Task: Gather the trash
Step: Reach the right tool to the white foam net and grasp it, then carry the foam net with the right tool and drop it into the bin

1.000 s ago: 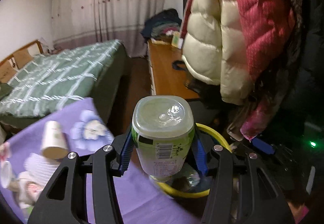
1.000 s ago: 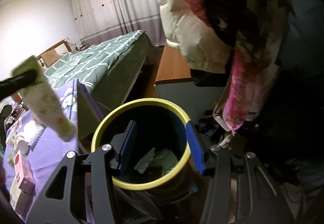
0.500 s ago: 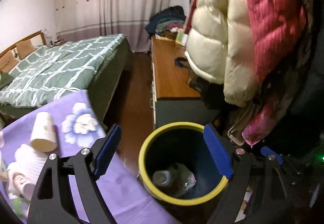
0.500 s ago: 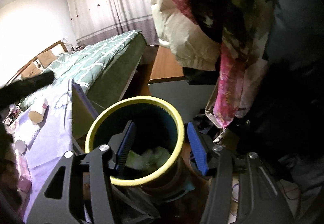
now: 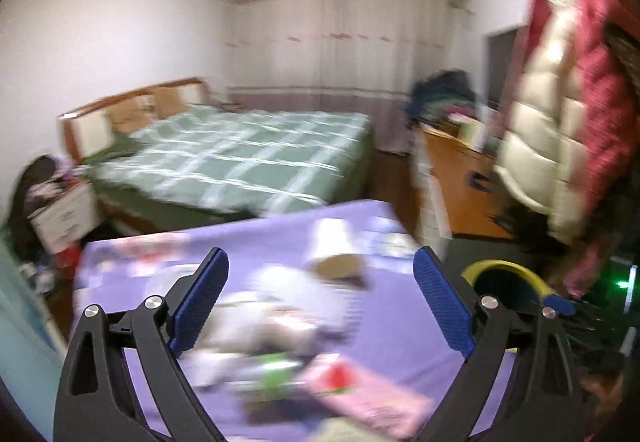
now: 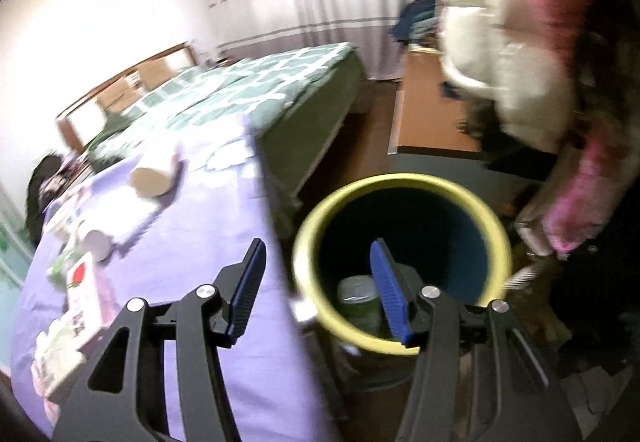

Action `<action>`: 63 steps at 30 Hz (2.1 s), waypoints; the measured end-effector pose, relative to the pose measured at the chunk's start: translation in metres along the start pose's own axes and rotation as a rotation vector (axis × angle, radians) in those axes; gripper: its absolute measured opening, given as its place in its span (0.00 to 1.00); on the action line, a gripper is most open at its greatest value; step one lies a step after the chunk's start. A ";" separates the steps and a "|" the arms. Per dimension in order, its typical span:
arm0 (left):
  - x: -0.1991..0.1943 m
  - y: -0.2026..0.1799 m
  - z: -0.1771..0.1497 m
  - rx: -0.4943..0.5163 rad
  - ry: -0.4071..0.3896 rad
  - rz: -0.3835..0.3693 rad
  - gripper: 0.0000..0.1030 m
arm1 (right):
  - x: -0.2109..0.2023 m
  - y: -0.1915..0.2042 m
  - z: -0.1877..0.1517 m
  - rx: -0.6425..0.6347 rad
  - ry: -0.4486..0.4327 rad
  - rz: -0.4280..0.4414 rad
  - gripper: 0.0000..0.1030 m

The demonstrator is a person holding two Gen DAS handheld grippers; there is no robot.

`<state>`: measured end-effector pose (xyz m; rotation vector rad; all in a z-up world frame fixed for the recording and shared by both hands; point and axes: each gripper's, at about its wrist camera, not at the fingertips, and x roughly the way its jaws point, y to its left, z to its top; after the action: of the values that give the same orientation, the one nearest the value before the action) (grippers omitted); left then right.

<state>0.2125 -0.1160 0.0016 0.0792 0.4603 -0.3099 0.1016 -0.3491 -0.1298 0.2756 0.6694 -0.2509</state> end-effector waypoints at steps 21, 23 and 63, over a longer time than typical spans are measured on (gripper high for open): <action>0.036 0.194 -0.090 -0.246 0.020 0.307 0.91 | 0.107 0.217 0.046 -0.366 0.186 0.220 0.51; 0.043 0.190 -0.091 -0.243 0.027 0.294 0.91 | 0.120 0.226 0.047 -0.387 0.215 0.227 0.51; 0.046 0.153 -0.091 -0.159 0.048 0.245 0.91 | 0.083 0.203 0.048 -0.276 0.145 0.322 0.19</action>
<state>0.2603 0.0297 -0.0995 -0.0123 0.5152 -0.0301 0.2554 -0.1865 -0.1124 0.1336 0.7821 0.1705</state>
